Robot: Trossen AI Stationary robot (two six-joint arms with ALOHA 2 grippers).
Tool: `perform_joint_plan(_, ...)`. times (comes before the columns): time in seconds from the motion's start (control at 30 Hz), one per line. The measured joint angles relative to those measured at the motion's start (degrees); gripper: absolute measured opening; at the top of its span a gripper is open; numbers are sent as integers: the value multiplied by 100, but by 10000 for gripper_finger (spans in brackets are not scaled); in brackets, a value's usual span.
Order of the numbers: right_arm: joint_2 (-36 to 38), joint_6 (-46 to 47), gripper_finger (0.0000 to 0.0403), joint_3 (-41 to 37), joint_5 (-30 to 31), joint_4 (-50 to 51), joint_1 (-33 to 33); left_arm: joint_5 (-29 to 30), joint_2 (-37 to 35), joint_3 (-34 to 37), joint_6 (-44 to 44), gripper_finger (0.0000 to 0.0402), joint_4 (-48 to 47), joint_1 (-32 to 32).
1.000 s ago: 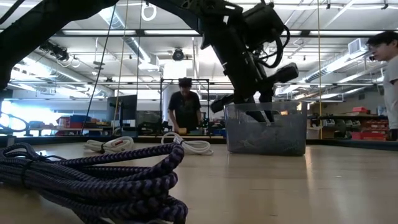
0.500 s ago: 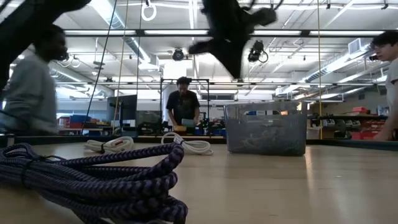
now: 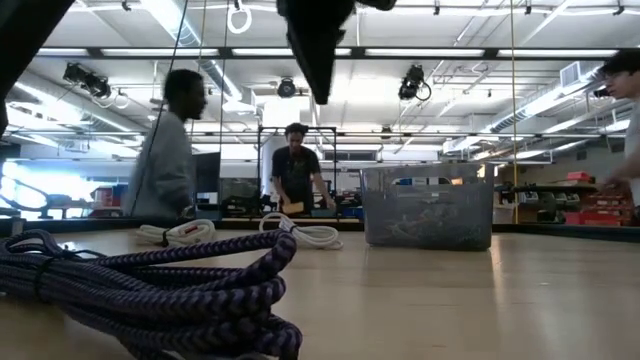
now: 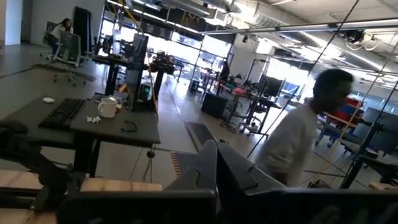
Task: Pick and place USB-C Cables
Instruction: Put the white charger cable into the gray bin
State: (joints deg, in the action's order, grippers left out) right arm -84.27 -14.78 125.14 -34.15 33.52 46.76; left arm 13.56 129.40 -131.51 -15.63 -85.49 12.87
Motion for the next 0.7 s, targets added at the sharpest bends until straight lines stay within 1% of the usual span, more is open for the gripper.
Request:
perform_joint_plan(0.07, 0, 51, 4, 0, 2, 10, 0, -100, -13, 138, 448, 161, -158, -75)
perform_joint_plan(0.17, 0, 110, 4, 0, 1, 43, 0, -457, -20, 497, 711, 160, -352, -292)
perform_joint_plan(0.27, 0, 158, 4, 0, 0, 86, 0, -928, -20, 968, 1013, 152, 60, -541)
perform_joint_plan(0.33, 0, 170, 4, 0, 2, 127, 0, -1151, -17, 1278, 1196, 146, 551, -663)
perform_joint_plan(0.4, 0, 172, 4, 0, 2, 180, 0, -1236, -17, 1515, 1368, 143, 1088, -747)
perform_joint_plan(0.47, 0, 173, 4, 0, 6, 252, -1, -1243, -31, 1714, 1560, 144, 1365, -800)
perform_joint_plan(0.53, 0, 173, 4, 0, 50, 317, 0, -1257, -41, 1894, 1758, 148, 1489, -828)
perform_joint_plan(0.7, 0, 172, 4, 0, 268, 428, 0, -1378, -46, 2460, 2356, 162, 1441, -865)
